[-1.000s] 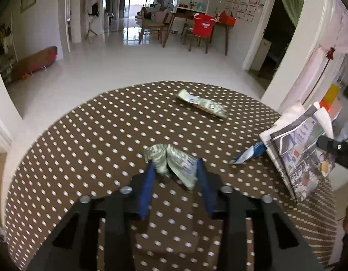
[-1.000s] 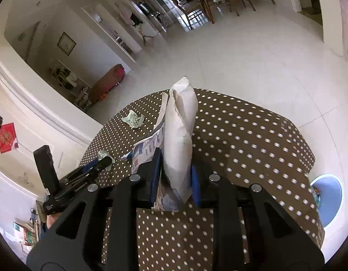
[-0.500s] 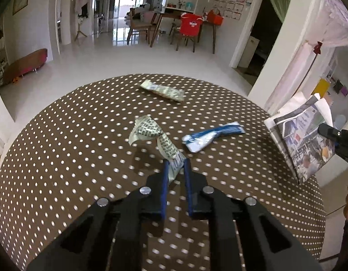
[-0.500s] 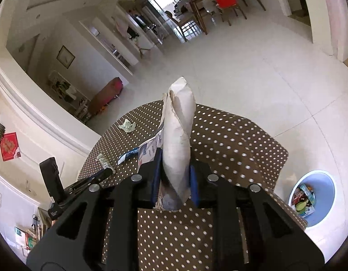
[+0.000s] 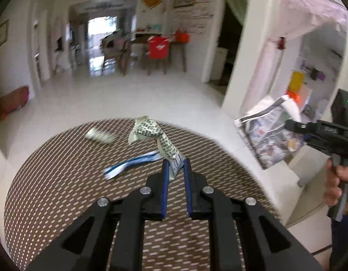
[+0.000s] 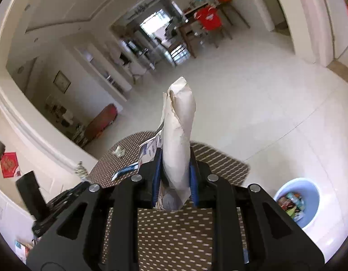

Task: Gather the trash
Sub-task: 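Carry newspaper and wrapper over the bucket and open both grippers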

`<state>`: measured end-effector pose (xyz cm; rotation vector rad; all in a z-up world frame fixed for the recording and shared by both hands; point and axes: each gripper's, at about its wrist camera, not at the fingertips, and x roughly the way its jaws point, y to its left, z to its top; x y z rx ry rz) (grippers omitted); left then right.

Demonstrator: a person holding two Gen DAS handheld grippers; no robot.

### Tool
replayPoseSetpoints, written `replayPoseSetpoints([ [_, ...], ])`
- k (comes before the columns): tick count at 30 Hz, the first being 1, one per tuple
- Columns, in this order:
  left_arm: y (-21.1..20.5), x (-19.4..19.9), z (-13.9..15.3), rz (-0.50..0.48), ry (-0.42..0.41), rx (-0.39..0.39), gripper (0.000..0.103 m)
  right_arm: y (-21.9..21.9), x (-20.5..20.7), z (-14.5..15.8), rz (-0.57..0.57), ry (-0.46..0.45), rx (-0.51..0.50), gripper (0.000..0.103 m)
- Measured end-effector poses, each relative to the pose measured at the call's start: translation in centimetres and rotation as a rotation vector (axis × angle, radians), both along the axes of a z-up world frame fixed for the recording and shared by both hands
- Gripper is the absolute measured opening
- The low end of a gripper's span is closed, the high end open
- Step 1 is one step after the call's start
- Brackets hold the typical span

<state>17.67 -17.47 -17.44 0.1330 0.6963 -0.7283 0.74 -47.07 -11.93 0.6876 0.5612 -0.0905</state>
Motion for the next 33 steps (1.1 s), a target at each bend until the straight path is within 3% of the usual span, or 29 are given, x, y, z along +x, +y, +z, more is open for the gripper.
replayPoseSetpoints([
  [6,-6.8,-3.8,2.4,-0.169,-0.029,-0.039,0.012,-5.4,-5.7,0.0,-0.144,0.003,-0.032,0.021],
  [11,-14.1,-7.3,1.5,-0.321,-0.015,-0.019,0.012,-9.3,-9.6,-2.5,-0.261,0.084,-0.039,0.022],
  [14,-19.0,-8.8,-0.6,-0.385,0.030,0.009,0.012,-11.2,-11.2,-4.6,-0.316,0.148,-0.029,0.022],
  [20,-28.2,-11.2,-6.2,-0.520,0.132,0.135,0.013,-13.8,-12.5,-9.3,-0.367,0.272,0.019,0.022],
  [23,-31.5,-11.5,-8.8,-0.542,0.201,0.192,0.015,-14.9,-12.5,-11.5,-0.371,0.317,0.069,0.028],
  [24,-32.2,-11.3,-9.6,-0.545,0.218,0.215,0.017,-15.4,-12.6,-12.2,-0.382,0.330,0.086,0.036],
  [25,-33.0,-11.2,-10.4,-0.543,0.228,0.243,0.036,-15.8,-12.6,-12.8,-0.386,0.336,0.111,0.060],
  [26,-33.5,-10.9,-11.0,-0.530,0.234,0.261,0.070,-16.4,-12.7,-13.7,-0.390,0.349,0.147,0.070],
  [27,-33.7,-10.4,-11.5,-0.506,0.242,0.260,0.085,-16.6,-12.6,-14.1,-0.396,0.360,0.164,0.078],
  [28,-33.6,-10.0,-11.6,-0.493,0.245,0.255,0.092,-16.7,-12.8,-14.4,-0.401,0.365,0.175,0.079],
  [29,-33.6,-9.5,-11.7,-0.478,0.253,0.255,0.092,-16.9,-13.1,-14.7,-0.411,0.370,0.180,0.080],
  [31,-33.6,-8.8,-11.6,-0.452,0.259,0.259,0.092,-16.7,-13.9,-14.7,-0.433,0.375,0.173,0.094],
  [33,-33.0,-8.3,-11.2,-0.437,0.251,0.254,0.092,-16.6,-14.4,-14.8,-0.441,0.378,0.170,0.094],
])
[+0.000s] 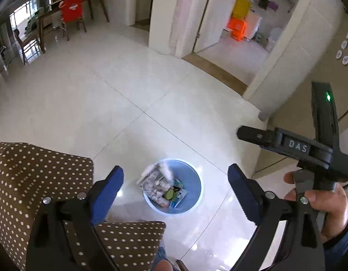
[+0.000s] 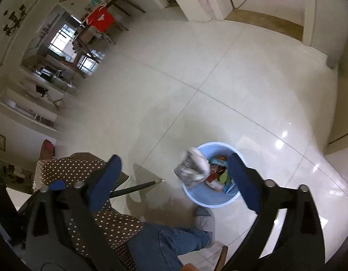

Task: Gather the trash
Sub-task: 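Carry newspaper and wrapper over the bucket and open both grippers, then move both open tools back to the remaining wrappers on the table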

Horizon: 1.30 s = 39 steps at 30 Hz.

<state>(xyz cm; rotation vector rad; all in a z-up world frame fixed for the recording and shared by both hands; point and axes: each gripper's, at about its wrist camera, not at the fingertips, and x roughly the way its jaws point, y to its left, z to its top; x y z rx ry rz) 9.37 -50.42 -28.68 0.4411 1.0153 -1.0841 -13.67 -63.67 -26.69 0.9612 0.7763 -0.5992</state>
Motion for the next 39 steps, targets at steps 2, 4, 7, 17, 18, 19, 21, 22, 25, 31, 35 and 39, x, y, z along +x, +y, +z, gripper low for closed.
replayPoseSetpoints([
  [2,0.6,0.5,0.6,0.009,-0.004,-0.013,0.092,0.0,-0.1,0.0,-0.004,0.012,-0.007,0.096],
  [4,1.4,0.5,1.1,0.015,-0.001,-0.025,0.092,0.1,0.1,0.1,-0.008,0.017,-0.011,0.097],
  [7,2.1,0.6,1.7,0.027,-0.005,-0.051,0.092,0.2,0.8,0.6,-0.010,0.014,-0.014,0.097],
  [17,4.4,0.2,4.6,0.049,-0.059,-0.119,0.092,2.0,3.3,3.6,0.033,-0.015,-0.077,0.097],
  [18,4.9,0.2,5.0,0.054,-0.062,-0.130,0.092,2.4,3.7,4.1,0.040,-0.021,-0.085,0.097],
  [19,5.3,0.3,5.3,0.059,-0.065,-0.139,0.092,2.8,4.1,4.7,0.050,-0.031,-0.093,0.097],
  [21,6.5,0.7,6.1,0.074,-0.075,-0.161,0.092,3.5,5.1,5.6,0.069,-0.047,-0.107,0.097],
  [22,7.0,0.9,6.4,0.082,-0.078,-0.170,0.092,4.1,5.8,6.3,0.086,-0.061,-0.120,0.097],
  [25,9.4,1.7,7.9,0.121,-0.110,-0.201,0.092,6.0,7.8,7.9,0.137,-0.088,-0.145,0.097],
  [31,15.6,4.4,10.2,0.229,-0.177,-0.236,0.094,11.4,14.1,10.1,0.308,-0.136,-0.199,0.097],
  [35,20.0,6.9,10.9,0.324,-0.204,-0.234,0.094,15.9,18.4,10.8,0.444,-0.164,-0.231,0.097],
  [39,25.2,9.6,11.2,0.427,-0.234,-0.216,0.094,21.2,22.8,11.2,0.593,-0.180,-0.273,0.097],
])
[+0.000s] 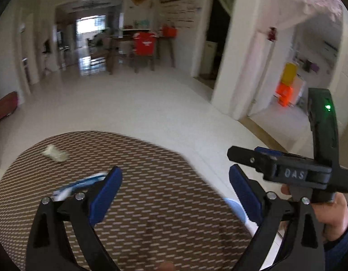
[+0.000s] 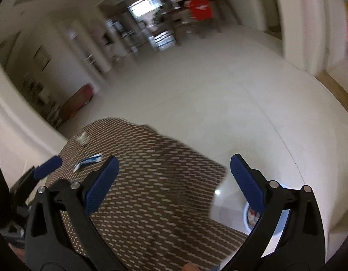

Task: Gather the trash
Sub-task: 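Move both open tools back to the remaining wrappers on the table, then grasp the blue-white strip with the right gripper while the left grasps the pale wrapper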

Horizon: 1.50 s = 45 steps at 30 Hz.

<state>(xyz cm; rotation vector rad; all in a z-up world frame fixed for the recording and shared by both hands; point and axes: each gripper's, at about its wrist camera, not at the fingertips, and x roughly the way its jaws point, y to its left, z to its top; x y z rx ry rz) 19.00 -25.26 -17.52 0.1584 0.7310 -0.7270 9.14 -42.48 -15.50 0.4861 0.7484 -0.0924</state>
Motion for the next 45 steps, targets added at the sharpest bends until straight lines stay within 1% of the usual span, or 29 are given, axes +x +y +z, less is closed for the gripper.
replayPoseSetpoints([
  [2,1.8,1.0,0.2,0.041,-0.008,0.008,0.094,2.4,1.9,0.1,0.071,-0.002,-0.038,0.097],
  [5,5.8,2.8,0.0,0.131,-0.016,0.020,0.094,6.2,4.8,-0.3,0.167,0.018,-0.104,0.097],
  [7,7.7,3.5,-0.5,0.186,-0.009,0.027,0.094,8.6,6.3,-0.7,0.226,0.022,-0.150,0.097],
  [9,10.0,4.7,-1.0,0.246,0.002,0.039,0.094,11.3,8.1,-1.2,0.313,0.033,-0.211,0.097],
  [10,10.8,5.1,-1.2,0.265,0.005,0.045,0.094,13.0,9.3,-1.7,0.368,0.047,-0.249,0.097],
  [13,13.1,6.6,-2.0,0.318,0.021,0.062,0.094,16.4,11.6,-3.1,0.474,0.078,-0.344,0.097],
  [15,14.2,7.5,-2.4,0.343,0.027,0.067,0.094,18.2,13.1,-4.2,0.539,0.100,-0.367,0.097],
  [17,14.8,8.0,-2.6,0.359,0.025,0.076,0.094,19.9,14.3,-4.9,0.598,0.098,-0.386,0.096],
  [18,15.2,8.1,-2.7,0.363,0.023,0.077,0.094,20.4,14.7,-5.1,0.620,0.095,-0.386,0.090],
  [19,15.4,8.1,-2.8,0.367,0.022,0.080,0.094,20.8,15.1,-5.4,0.639,0.099,-0.378,0.075],
  [20,15.6,8.3,-2.9,0.369,0.022,0.083,0.094,21.0,15.6,-5.7,0.646,0.104,-0.370,0.064],
  [21,15.7,8.6,-3.0,0.372,0.023,0.088,0.094,21.2,15.8,-5.7,0.637,0.092,-0.381,0.050],
  [22,15.9,8.9,-3.2,0.373,0.024,0.091,0.094,21.2,16.0,-5.7,0.628,0.085,-0.383,0.032],
  [23,15.8,9.2,-3.3,0.373,0.025,0.094,0.094,20.8,16.3,-5.7,0.609,0.085,-0.372,0.024],
  [24,15.7,9.7,-3.4,0.372,0.026,0.097,0.094,20.6,16.5,-5.7,0.597,0.087,-0.354,0.014],
  [27,15.0,10.4,-3.8,0.368,0.032,0.104,0.094,19.1,16.3,-5.8,0.552,0.085,-0.316,0.012],
  [30,13.6,11.8,-4.4,0.362,0.042,0.118,0.094,16.6,15.5,-5.6,0.485,0.086,-0.247,0.012],
  [34,11.3,14.4,-5.9,0.354,0.075,0.141,0.094,12.7,13.3,-5.0,0.412,0.064,-0.163,0.012],
  [37,9.9,16.9,-7.3,0.360,0.091,0.169,0.094,11.2,11.9,-3.9,0.379,0.041,-0.147,0.012],
  [39,9.1,18.4,-8.1,0.383,0.105,0.185,0.093,10.8,11.5,-3.0,0.360,0.024,-0.139,0.012],
  [40,9.0,19.1,-8.4,0.394,0.120,0.180,0.093,10.3,10.9,-2.6,0.350,0.014,-0.136,0.012],
  [41,9.1,19.6,-8.7,0.402,0.138,0.170,0.086,10.0,10.5,-2.3,0.343,0.007,-0.133,0.012],
  [42,8.9,19.6,-8.6,0.407,0.123,0.178,0.078,9.5,10.0,-2.0,0.335,-0.001,-0.130,0.012],
  [44,8.2,19.3,-8.5,0.376,0.100,0.197,0.031,8.5,9.0,-1.4,0.318,-0.015,-0.122,0.012],
  [45,8.1,19.2,-8.4,0.361,0.102,0.197,0.025,7.9,8.5,-1.3,0.308,-0.022,-0.114,0.012],
])
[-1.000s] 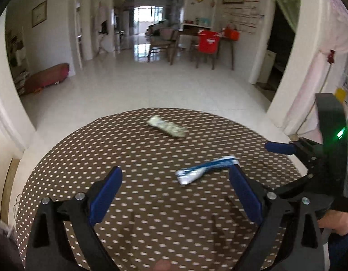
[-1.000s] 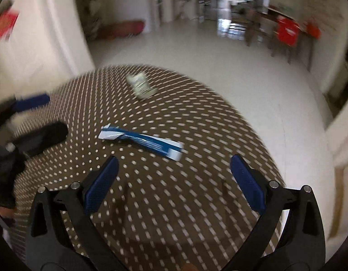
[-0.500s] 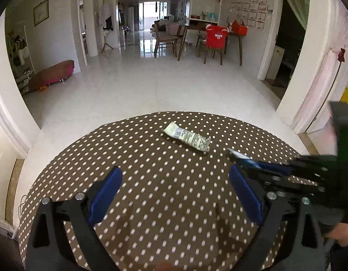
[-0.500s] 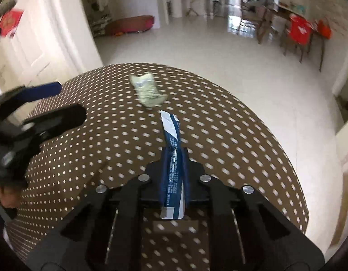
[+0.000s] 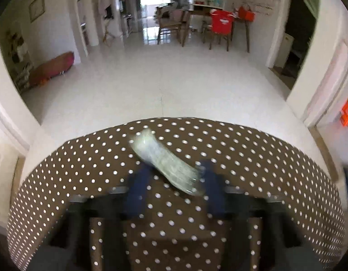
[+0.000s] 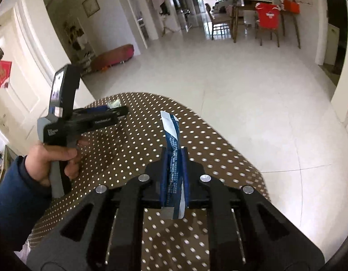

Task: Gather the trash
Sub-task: 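Grasp the blue-white strip with the right gripper while the left grasps the pale wrapper, then carry both wrappers over the bucket and open both grippers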

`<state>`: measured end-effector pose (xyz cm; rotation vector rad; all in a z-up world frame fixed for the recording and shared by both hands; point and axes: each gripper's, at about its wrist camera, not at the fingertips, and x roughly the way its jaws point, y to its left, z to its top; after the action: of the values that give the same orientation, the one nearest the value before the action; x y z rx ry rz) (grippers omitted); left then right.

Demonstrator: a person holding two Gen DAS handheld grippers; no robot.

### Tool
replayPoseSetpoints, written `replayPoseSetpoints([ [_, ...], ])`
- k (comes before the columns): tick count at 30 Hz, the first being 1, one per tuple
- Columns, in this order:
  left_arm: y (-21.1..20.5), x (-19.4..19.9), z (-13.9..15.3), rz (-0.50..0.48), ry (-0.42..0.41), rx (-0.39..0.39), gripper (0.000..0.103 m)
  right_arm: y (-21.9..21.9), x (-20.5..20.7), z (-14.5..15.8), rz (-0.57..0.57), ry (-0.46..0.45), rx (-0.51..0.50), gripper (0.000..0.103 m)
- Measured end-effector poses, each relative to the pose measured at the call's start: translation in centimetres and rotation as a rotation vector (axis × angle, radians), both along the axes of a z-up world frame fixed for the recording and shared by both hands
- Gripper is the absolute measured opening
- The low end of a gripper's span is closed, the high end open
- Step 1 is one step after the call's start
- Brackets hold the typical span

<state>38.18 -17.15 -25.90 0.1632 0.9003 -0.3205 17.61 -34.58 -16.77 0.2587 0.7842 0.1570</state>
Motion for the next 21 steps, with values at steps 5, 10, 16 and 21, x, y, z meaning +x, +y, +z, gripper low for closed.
replayPoseSetpoints([
  [5,-0.1,-2.5,0.3,-0.084,0.047,-0.093,0.017,-3.3,-2.7,0.6,-0.066,-0.022,0.043,0.012],
  [10,-1.6,-7.5,1.3,-0.160,0.029,-0.142,0.017,-5.4,-5.3,1.0,-0.141,-0.029,0.069,0.012],
  [16,-5.8,-12.6,3.2,-0.245,0.000,-0.203,0.017,-9.7,-9.6,2.5,-0.238,-0.050,0.074,0.012],
  [21,-10.5,-17.4,4.9,-0.357,-0.026,-0.228,0.017,-13.3,-14.6,2.6,-0.345,-0.069,0.088,0.012],
])
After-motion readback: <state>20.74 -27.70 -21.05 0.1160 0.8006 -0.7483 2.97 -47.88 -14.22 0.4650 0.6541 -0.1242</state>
